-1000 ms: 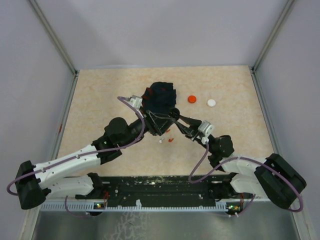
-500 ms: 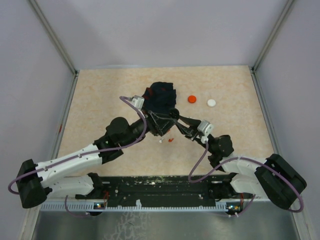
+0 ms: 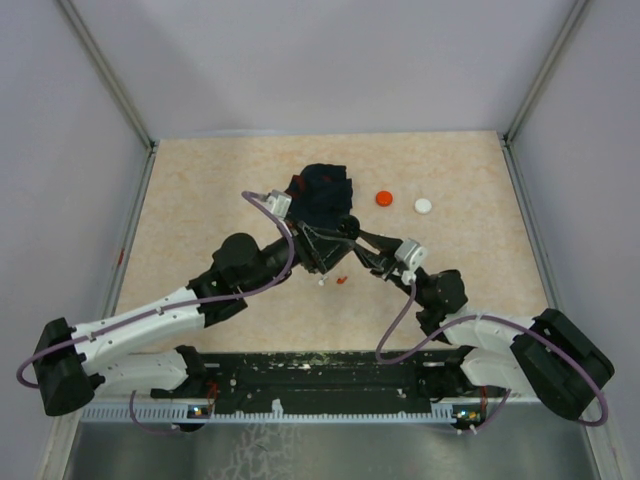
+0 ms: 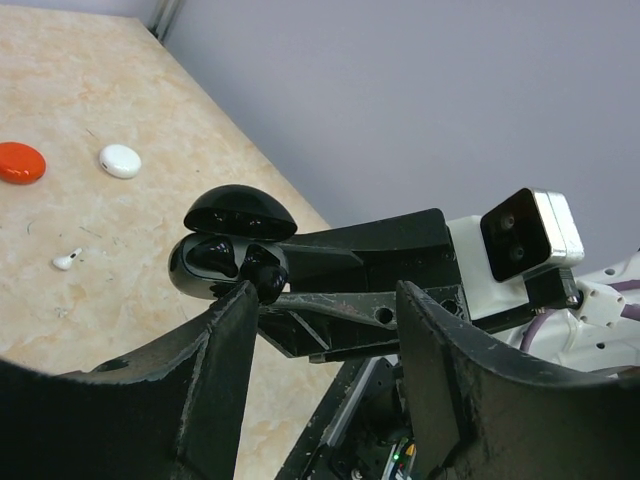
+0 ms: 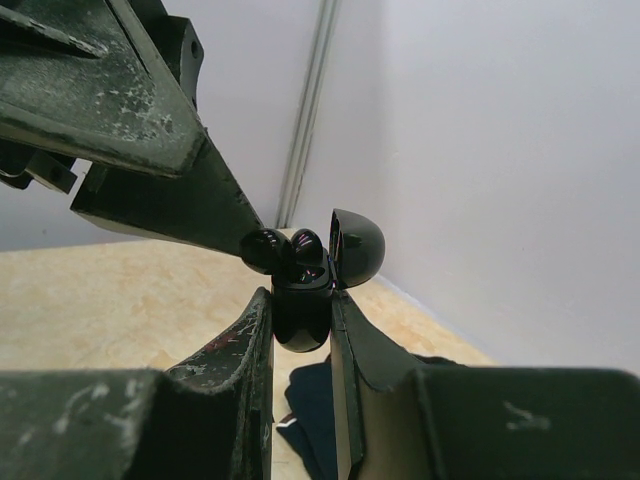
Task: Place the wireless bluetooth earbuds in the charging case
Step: Adjust the earbud with the charging case.
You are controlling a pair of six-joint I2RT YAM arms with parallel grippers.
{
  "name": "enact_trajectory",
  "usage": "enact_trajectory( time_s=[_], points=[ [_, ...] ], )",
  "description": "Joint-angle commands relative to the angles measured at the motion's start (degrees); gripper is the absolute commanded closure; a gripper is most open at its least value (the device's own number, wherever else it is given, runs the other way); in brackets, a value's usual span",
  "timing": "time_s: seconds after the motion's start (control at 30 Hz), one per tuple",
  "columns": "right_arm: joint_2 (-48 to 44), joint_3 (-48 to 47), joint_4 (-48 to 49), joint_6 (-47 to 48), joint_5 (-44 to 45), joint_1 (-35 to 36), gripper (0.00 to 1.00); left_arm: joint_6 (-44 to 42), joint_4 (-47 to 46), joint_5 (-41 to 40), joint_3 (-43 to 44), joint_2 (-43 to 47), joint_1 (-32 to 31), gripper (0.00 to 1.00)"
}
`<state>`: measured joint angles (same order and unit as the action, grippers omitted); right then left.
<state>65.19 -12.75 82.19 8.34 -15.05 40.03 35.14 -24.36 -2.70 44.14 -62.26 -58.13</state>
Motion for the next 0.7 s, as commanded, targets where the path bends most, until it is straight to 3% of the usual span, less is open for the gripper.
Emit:
enact_trajectory(
  time_s=[0.0,0.67],
  points=[
    [-1.31,-1.57,1.25,-0.78,0.98,0.75,1.0,0.36,-0.8,2.26,2.26,-0.52,0.03,0.37],
    [-1.44,-1.6,-0.25,-0.52,0.41,0.75,1.0,0.08,-0.97,2.93,4.25,-2.62,0.03,0.36]
  ],
)
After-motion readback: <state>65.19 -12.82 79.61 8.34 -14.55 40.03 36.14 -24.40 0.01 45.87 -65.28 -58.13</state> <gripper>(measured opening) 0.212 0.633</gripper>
